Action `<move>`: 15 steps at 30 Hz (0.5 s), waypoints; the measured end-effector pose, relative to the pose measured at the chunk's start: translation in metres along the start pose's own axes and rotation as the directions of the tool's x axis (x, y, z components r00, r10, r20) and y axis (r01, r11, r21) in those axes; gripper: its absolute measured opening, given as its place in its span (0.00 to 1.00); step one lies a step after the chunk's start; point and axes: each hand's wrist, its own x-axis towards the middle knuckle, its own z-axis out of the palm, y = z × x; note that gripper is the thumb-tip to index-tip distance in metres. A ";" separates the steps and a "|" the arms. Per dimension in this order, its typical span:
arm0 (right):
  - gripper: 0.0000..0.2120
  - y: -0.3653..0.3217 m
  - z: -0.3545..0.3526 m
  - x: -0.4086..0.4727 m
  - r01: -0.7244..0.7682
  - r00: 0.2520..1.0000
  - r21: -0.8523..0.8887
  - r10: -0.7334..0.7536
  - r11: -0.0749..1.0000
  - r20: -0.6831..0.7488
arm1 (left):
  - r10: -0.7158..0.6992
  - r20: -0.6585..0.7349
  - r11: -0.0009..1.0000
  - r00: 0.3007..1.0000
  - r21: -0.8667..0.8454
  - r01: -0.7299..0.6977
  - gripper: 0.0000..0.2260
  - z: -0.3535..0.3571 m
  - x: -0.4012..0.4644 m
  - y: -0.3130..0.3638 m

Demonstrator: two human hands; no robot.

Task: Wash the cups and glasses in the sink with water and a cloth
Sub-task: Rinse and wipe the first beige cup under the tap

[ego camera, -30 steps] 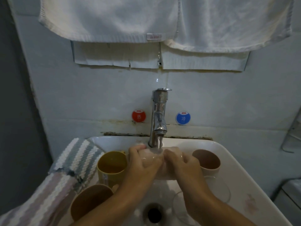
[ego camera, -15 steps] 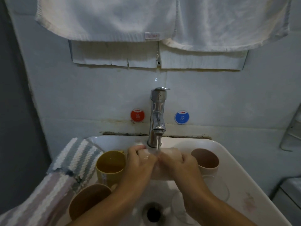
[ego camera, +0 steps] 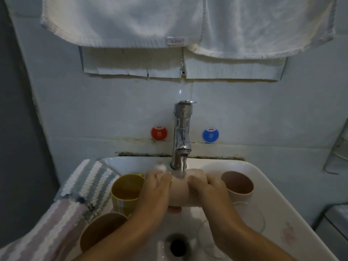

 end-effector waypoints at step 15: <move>0.06 -0.001 -0.002 0.004 -0.017 0.997 -0.002 0.016 1.000 -0.070 | 0.120 0.114 0.991 0.986 0.046 -0.126 0.25 0.000 -0.004 -0.006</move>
